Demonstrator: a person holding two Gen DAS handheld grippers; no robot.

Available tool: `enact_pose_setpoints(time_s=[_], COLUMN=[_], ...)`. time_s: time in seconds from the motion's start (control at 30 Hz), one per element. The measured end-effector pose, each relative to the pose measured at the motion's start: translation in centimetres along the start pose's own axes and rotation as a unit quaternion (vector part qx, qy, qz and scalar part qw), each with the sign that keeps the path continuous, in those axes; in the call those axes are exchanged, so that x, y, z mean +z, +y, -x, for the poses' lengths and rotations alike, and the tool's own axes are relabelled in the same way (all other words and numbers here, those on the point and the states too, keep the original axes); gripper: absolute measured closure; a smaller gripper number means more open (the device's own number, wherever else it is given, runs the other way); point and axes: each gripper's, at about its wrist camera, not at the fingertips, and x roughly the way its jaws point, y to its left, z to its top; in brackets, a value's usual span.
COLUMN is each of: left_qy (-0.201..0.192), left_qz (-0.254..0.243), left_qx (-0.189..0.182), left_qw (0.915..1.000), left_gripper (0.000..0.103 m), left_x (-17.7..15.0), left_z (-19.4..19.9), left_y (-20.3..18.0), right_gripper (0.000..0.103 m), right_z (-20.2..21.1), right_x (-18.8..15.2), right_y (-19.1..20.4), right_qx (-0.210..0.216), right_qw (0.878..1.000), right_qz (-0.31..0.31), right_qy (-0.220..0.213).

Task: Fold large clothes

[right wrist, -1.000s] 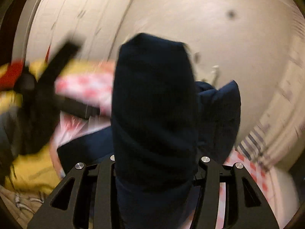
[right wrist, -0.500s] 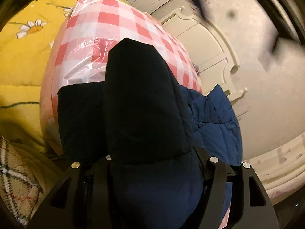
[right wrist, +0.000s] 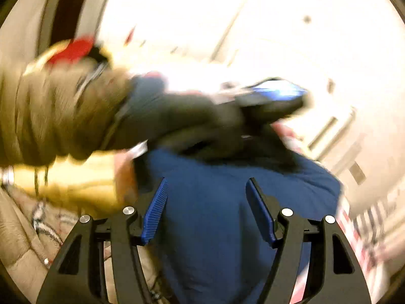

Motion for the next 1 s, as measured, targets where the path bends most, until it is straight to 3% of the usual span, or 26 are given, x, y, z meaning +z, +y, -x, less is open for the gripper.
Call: enact_pose_setpoints(time_s=[0.13,0.27,0.37,0.4,0.47,0.5,0.57,0.63,0.77,0.9,0.93,1.0], left_qy=[-0.014,-0.020,-0.022,-0.022,-0.023,-0.021,-0.013,-0.005,-0.005,-0.011,-0.011,-0.012], left_qz=[-0.019,-0.019,-0.006,-0.005,0.002,0.011,0.021,0.031,0.028,0.024,0.024,0.024], left_qx=[0.039,0.045,0.037,0.036,0.044,0.050,0.040,0.024,0.029,0.037,0.037,0.038], left_qw=[0.9990,0.9986,0.9991,0.9991,0.9988,0.9985,0.9989,0.9992,0.9992,0.9990,0.9990,0.9989], left_gripper=[0.002,0.002,0.002,0.002,0.002,0.002,0.002,0.002,0.002,0.002,0.002,0.002], left_x=[-0.2,-0.1,-0.2,-0.2,-0.2,-0.1,-0.2,-0.2,-0.2,-0.4,-0.4,-0.4], left_z=[0.2,0.7,0.9,0.9,0.8,0.6,0.3,-0.1,-0.2,0.0,0.0,0.0], left_y=[-1.0,-1.0,-0.4,-0.4,-0.1,0.4,1.0,1.5,1.4,1.2,1.2,1.2], right_gripper=[0.047,0.061,0.062,0.062,0.062,0.062,0.062,0.062,0.062,0.062,0.062,0.062], right_z=[1.3,-2.0,-6.2,-8.8,-15.5,-17.4,-17.6,-17.4,-16.7,-13.9,-13.2,-14.1], right_x=[-0.4,-0.4,-0.1,-0.4,-2.4,-3.4,-3.4,-3.2,-3.1,-0.8,-0.6,-1.5], right_y=[-9.0,-18.2,-22.3,-23.0,-22.5,-22.3,-22.6,-22.1,-22.3,-23.5,-23.8,-24.4], right_qx=[-0.071,-0.105,-0.111,-0.106,-0.059,-0.044,-0.039,-0.046,-0.048,-0.075,-0.097,-0.102], right_qw=[0.991,0.972,0.965,0.965,0.958,0.956,0.954,0.958,0.956,0.957,0.955,0.950], right_qz=[-0.112,-0.209,-0.239,-0.237,-0.241,-0.245,-0.260,-0.238,-0.242,-0.265,-0.268,-0.275], right_qy=[-0.024,-0.002,0.018,0.046,0.142,0.154,0.145,0.154,0.160,0.094,0.087,0.104])
